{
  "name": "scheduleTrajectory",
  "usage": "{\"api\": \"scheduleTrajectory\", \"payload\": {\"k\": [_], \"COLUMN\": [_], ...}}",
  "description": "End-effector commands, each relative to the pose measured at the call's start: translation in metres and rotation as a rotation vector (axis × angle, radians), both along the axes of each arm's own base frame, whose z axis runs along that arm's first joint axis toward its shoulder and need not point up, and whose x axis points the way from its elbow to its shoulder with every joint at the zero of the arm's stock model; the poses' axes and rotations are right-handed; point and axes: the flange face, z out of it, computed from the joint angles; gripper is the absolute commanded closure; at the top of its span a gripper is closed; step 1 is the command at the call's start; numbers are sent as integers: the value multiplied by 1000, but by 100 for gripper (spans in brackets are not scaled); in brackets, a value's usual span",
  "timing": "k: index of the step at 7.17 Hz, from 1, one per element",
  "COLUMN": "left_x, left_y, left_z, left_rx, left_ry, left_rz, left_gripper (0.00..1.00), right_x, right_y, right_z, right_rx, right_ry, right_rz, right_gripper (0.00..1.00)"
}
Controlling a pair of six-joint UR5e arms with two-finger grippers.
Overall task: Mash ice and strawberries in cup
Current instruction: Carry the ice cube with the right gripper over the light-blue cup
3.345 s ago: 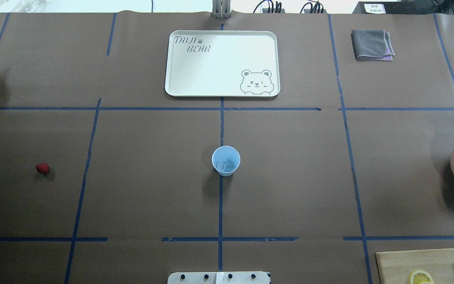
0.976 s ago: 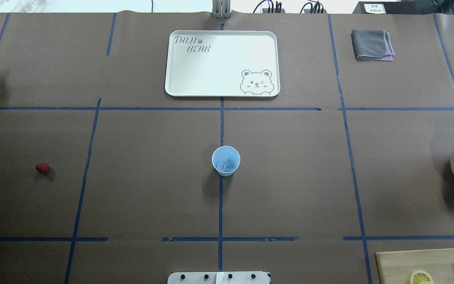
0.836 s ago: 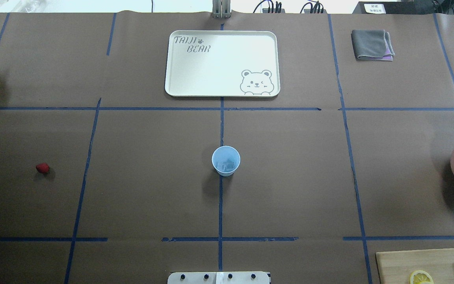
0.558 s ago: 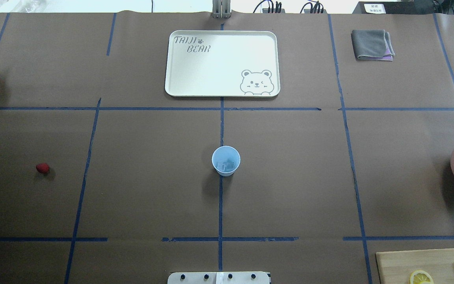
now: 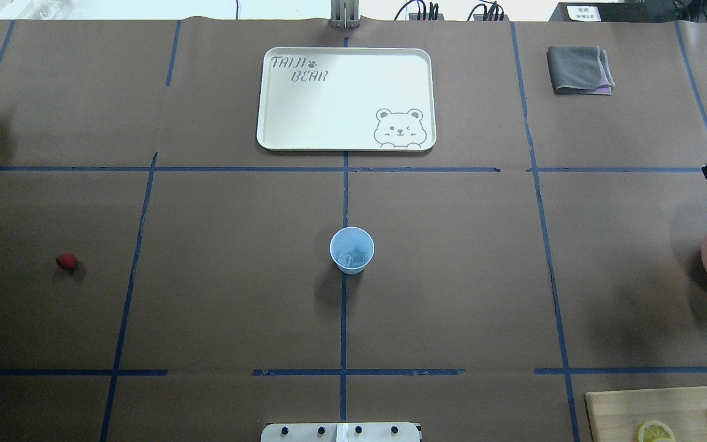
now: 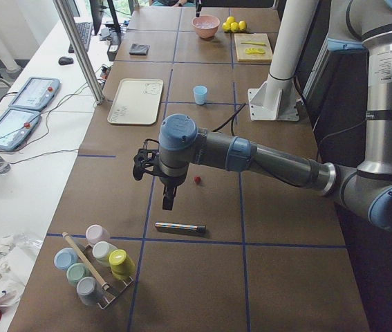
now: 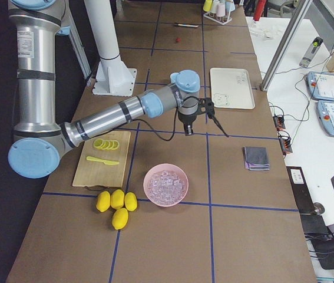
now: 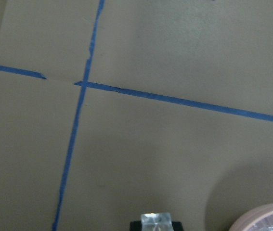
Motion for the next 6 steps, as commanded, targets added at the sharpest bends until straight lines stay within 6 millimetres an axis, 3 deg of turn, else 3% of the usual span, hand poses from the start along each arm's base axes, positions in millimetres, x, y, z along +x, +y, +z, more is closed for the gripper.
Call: {"api": "scheduleTrajectory", "payload": {"k": [1, 2, 3, 5, 6], "left_x": [1, 2, 2, 2, 2], "left_y": [-1, -1, -4, -5, -6], "left_z": [2, 4, 5, 8, 14], "left_rx": [-5, -10, -12, -16, -22], "left_ry": [0, 1, 1, 1, 1], "left_rz": [3, 4, 5, 6, 6], "left_gripper": [0, 0, 0, 0, 0], "right_x": [-92, -148, -208, -344, -397], "right_y": [-20, -11, 6, 22, 40], "right_z": [-122, -168, -201, -275, -281], "right_rx": [-109, -155, -171, -214, -207], "right_ry": [-15, -9, 17, 59, 94], "right_rz": [-13, -7, 17, 68, 74], "right_gripper": [100, 100, 100, 100, 100]}}
